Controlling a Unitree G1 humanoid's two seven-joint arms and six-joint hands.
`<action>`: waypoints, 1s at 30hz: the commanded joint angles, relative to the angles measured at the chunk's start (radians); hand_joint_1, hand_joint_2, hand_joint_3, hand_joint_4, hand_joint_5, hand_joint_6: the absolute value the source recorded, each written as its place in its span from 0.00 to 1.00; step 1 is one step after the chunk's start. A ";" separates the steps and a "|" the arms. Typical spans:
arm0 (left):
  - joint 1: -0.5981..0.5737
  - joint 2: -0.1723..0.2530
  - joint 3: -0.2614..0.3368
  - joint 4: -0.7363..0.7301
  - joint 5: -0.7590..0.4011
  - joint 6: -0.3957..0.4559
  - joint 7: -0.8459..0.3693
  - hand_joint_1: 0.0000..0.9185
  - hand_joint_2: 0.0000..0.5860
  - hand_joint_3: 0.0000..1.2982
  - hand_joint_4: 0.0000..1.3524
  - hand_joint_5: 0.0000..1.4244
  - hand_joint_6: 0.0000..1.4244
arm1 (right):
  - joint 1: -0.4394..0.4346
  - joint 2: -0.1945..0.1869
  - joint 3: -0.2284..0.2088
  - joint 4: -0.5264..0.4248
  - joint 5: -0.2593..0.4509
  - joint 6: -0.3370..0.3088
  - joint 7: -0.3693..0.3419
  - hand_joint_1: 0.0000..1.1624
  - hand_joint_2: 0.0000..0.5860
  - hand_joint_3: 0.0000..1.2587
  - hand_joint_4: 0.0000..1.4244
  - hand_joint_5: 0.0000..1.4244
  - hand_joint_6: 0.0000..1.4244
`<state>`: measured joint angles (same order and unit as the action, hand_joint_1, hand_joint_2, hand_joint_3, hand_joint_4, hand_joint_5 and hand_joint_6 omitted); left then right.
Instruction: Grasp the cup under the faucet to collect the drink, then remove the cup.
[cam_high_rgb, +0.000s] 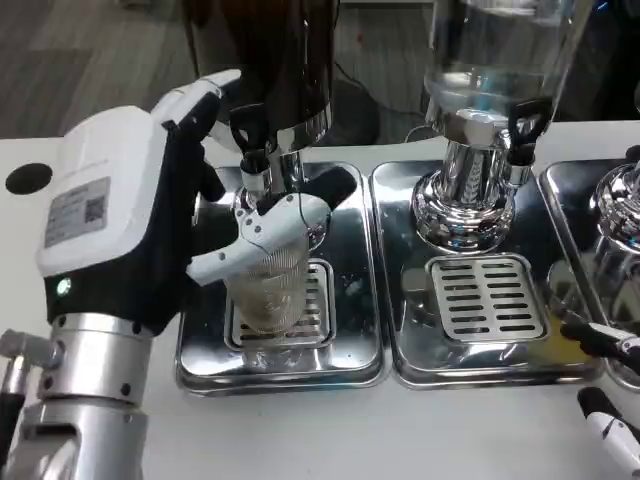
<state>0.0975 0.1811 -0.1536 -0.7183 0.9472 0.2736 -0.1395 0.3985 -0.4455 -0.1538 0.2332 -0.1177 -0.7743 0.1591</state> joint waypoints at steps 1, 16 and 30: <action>-0.042 0.001 0.034 0.029 -0.004 0.024 -0.030 0.02 0.04 0.22 0.17 0.53 0.64 | 0.002 0.000 -0.004 0.006 0.017 -0.019 0.006 0.43 0.67 0.21 0.12 0.14 0.03; -0.131 -0.001 0.035 0.162 -0.011 0.060 -0.045 0.02 0.05 0.21 0.15 0.53 0.64 | 0.007 -0.007 -0.016 0.024 0.029 -0.030 0.011 0.45 0.66 0.21 0.12 0.14 0.03; -0.152 0.000 0.015 0.178 -0.026 0.069 -0.058 0.02 0.05 0.22 0.16 0.53 0.64 | 0.001 -0.006 -0.022 0.039 0.036 -0.035 0.018 0.46 0.67 0.20 0.12 0.14 0.03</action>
<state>-0.0488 0.1801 -0.1338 -0.5468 0.9294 0.3341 -0.1845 0.3987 -0.4456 -0.1710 0.2675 -0.0928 -0.7922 0.1708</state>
